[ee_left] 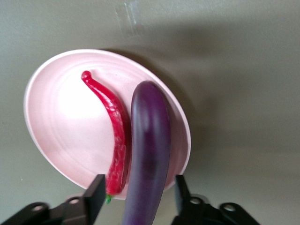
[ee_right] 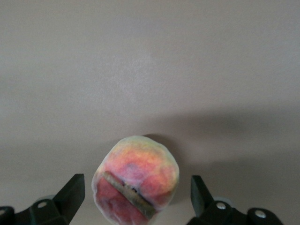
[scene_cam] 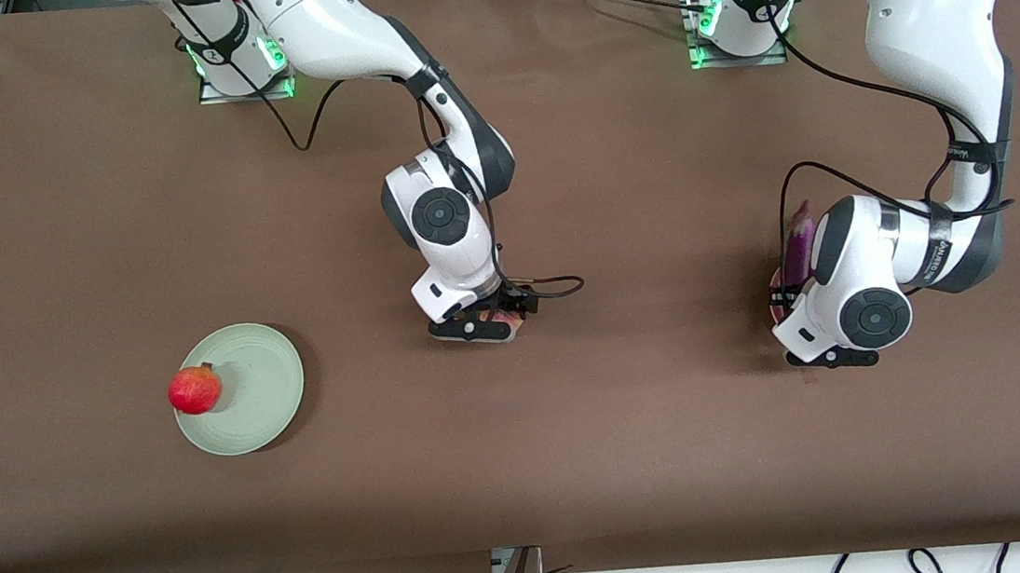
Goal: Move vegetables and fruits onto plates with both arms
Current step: 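Release the eggplant on the pink plate while the right gripper lifts the peach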
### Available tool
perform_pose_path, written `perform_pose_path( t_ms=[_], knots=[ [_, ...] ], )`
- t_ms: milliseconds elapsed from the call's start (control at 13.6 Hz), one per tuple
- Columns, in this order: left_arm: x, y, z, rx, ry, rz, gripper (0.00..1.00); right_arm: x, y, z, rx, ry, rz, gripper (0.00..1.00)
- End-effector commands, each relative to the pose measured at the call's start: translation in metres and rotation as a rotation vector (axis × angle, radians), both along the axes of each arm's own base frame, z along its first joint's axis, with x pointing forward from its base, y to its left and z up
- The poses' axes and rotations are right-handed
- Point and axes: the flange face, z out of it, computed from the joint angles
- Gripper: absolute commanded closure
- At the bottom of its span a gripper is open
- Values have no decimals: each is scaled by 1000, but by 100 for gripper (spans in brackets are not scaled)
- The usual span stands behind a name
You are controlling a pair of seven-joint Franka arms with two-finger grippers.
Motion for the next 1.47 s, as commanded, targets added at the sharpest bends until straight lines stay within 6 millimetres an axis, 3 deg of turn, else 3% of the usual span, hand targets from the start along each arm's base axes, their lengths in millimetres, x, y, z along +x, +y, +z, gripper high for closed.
perform_pose_path(
  t_ms=[0, 147, 293, 440, 586, 660, 733, 806, 1026, 1173, 1246, 1393],
  knots=[
    [4, 5, 12, -18, -15, -17, 0, -2, 5, -7, 18, -9, -17, 0],
    [6, 5, 20, -19, -29, -15, 0, -3, 7, -12, 19, -14, -16, 0],
    [17, 2, 73, -31, -115, -11, 0, -3, 7, -15, 15, -17, -12, 3],
    [27, 5, 120, -38, -198, -5, 0, -4, 6, -24, 3, -17, -1, 30],
    [36, 6, 182, -53, -303, -13, 0, -1, 6, -29, 11, -46, 6, 56],
    [33, 5, 217, -64, -348, -46, 0, 1, 4, -21, 15, -49, 7, 62],
    [26, 6, 248, -67, -383, -69, 0, 5, 0, -10, 16, -45, 2, 62],
    [17, 7, 268, -73, -372, -84, 0, 10, -8, 3, 5, -22, 7, 62],
    [-14, 45, 320, -314, -319, -48, 0, 42, -67, 52, -16, 62, 72, 62],
    [-36, 50, 352, -369, -336, -24, 0, 70, -130, 78, -18, 119, 111, 62],
    [-53, 49, 365, -357, -347, -23, 0, 81, -162, 80, -25, 148, 151, 62],
    [-108, 44, 380, -305, -370, 6, 0, 103, -226, 98, -20, 161, 225, 62]
  ],
)
